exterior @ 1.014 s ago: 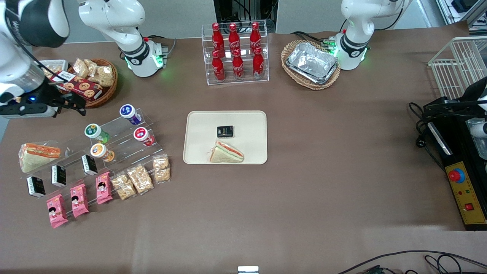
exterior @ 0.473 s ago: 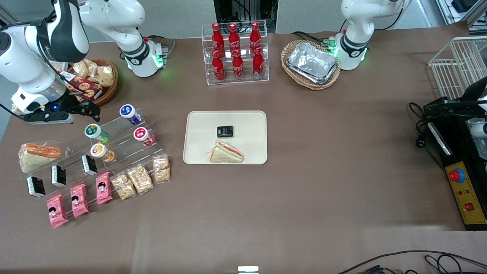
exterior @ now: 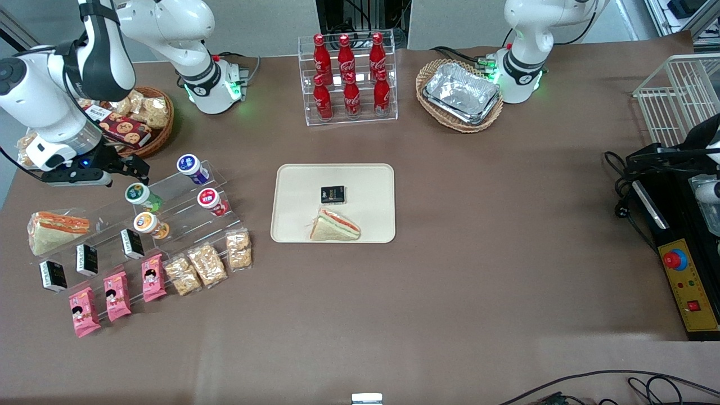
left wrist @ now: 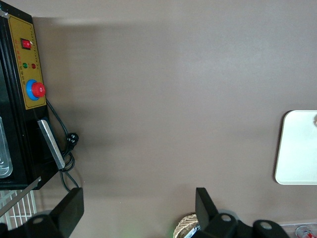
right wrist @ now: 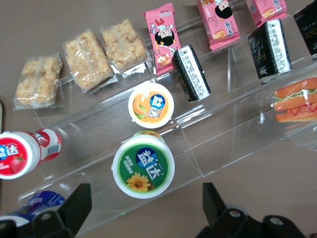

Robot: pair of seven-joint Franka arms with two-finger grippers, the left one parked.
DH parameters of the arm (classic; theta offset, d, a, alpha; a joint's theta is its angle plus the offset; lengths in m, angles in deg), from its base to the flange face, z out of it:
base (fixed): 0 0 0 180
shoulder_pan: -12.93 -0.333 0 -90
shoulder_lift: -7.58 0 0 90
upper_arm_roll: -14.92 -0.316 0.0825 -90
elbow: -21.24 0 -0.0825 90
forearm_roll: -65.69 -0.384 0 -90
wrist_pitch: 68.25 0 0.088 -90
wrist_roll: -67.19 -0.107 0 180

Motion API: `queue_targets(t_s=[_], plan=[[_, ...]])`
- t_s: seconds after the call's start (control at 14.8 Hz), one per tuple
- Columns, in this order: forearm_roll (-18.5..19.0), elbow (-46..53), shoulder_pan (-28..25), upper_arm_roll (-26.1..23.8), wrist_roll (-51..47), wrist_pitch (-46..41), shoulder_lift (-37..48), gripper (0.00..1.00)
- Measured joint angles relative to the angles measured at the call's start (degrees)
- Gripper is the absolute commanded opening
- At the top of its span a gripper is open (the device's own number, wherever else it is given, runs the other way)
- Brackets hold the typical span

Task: Place green gum on tray
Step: 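Move the right gripper over the green gum tub in the rack, then lower the right gripper and close it on the green gum tub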

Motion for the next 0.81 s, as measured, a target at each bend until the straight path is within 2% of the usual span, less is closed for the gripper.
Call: queue_targets(t_s=[0.81], plan=[[0.0, -3.3, 0.0, 0.0, 0.0, 7.5, -2.5, 1.0]])
